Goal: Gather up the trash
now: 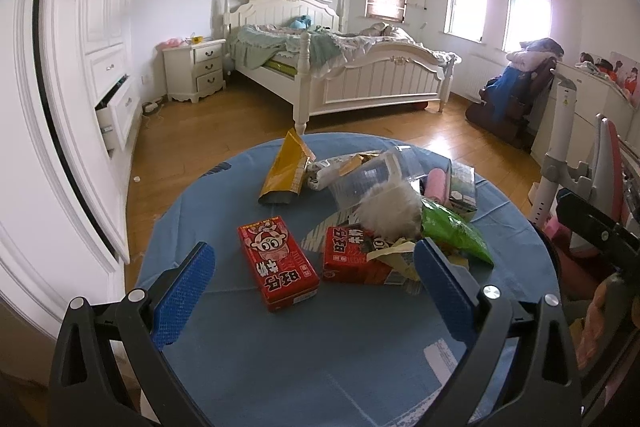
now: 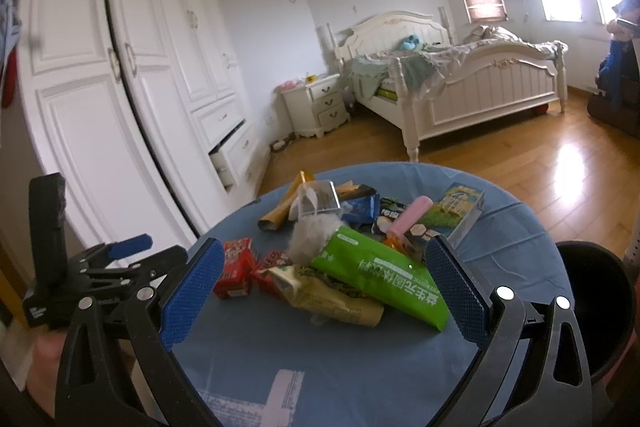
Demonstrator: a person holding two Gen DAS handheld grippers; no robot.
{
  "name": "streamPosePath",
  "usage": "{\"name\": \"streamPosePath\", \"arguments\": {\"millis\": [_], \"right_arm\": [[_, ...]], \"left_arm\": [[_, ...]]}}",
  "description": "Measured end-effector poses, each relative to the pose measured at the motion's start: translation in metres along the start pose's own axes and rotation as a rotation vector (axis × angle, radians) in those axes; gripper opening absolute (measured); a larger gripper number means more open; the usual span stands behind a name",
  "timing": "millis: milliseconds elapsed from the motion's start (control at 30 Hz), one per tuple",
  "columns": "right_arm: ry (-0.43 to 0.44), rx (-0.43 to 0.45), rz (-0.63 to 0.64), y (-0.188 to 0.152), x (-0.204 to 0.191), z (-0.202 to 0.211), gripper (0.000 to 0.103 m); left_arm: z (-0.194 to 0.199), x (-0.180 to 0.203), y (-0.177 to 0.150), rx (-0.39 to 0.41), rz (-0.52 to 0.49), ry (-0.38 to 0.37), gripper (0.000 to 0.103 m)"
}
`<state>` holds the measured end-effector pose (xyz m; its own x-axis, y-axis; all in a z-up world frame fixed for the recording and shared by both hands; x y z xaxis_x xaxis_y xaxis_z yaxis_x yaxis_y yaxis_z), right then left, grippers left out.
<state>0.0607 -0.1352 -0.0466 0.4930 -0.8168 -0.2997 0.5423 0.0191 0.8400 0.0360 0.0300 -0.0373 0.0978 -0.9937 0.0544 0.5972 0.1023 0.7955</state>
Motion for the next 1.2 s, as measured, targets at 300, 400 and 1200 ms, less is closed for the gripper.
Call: {"name": "streamPosePath", "arguments": {"millis": [300,400,1200], "right_arm": [[0.005,-0.009,0.007,-0.001,-0.001,-0.006,0.099],[0.006,-0.012,0.011,0.001,-0.002,-0.007,0.099],[0.009,-0.122,0.002,0.003,0.009,-0.03,0.099]], "left_arm": [[0.0,0.0,0.0,0.0,0.001,0.0,0.098],[-0.001,-0.001,0.0,-0.001,0.002,0.001,0.098],[-0.026,-0.03,-0.021,-0.086,-0.065,-0.059,0.098]]}}
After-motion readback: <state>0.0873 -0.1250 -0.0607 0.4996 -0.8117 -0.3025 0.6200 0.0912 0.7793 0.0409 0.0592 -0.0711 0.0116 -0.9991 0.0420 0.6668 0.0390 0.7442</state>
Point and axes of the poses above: each gripper's, at about its wrist camera, not at the fingertips, and z roughly against the way its jaws point, x to its right, y to its top, the point moved 2 cm from there along -z, roughly the way its jaws point, and after that the axes turned 2 degrees about -x, right-handed, at the moved point
